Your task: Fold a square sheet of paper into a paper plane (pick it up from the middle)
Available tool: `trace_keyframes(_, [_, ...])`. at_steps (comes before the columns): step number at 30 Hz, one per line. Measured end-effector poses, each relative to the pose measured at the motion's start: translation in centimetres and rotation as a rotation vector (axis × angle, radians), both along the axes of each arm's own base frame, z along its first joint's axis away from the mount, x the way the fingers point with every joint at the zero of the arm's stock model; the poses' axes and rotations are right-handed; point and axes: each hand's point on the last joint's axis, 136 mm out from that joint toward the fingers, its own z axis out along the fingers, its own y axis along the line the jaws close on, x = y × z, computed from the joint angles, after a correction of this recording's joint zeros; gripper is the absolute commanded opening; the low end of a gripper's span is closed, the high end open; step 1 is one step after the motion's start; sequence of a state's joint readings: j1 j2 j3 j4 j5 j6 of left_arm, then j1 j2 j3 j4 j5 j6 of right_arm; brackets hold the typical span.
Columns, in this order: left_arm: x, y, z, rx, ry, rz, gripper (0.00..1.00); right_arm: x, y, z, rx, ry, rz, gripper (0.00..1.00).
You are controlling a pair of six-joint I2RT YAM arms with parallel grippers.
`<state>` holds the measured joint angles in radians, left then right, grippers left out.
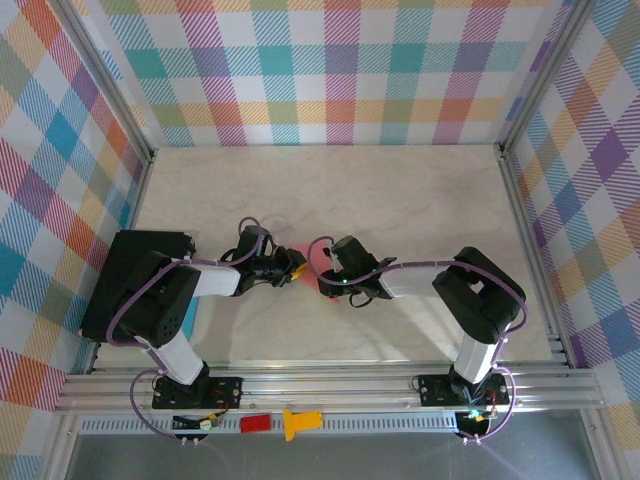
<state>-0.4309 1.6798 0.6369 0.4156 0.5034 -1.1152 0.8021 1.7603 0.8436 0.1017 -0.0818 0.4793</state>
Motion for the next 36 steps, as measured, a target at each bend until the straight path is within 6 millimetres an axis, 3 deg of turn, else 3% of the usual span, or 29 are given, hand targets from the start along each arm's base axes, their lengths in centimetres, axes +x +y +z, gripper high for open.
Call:
trace_keyframes(10, [-0.2, 0.1, -0.2, -0.004, 0.009, 0.011, 0.13, 0.3, 0.1, 0.3, 0.020, 0.000, -0.003, 0.23])
trace_keyframes(16, [-0.4, 0.1, -1.3, 0.022, 0.046, 0.004, 0.10, 0.3, -0.1, 0.5, 0.014, -0.007, 0.005, 0.27])
trace_keyframes(21, [-0.5, -0.3, -2.4, 0.077, 0.089, -0.023, 0.10, 0.4, 0.0, 1.1, -0.032, -0.007, 0.007, 0.30])
trace_keyframes(28, [-0.2, -0.2, -2.3, 0.123, 0.102, -0.041, 0.09, 1.5, 0.9, 3.6, -0.114, -0.068, -0.022, 0.33])
trace_keyframes(36, [-0.2, -0.3, -2.7, 0.138, 0.115, -0.052, 0.09, 1.0, -0.2, 3.1, -0.275, -0.097, -0.060, 0.38])
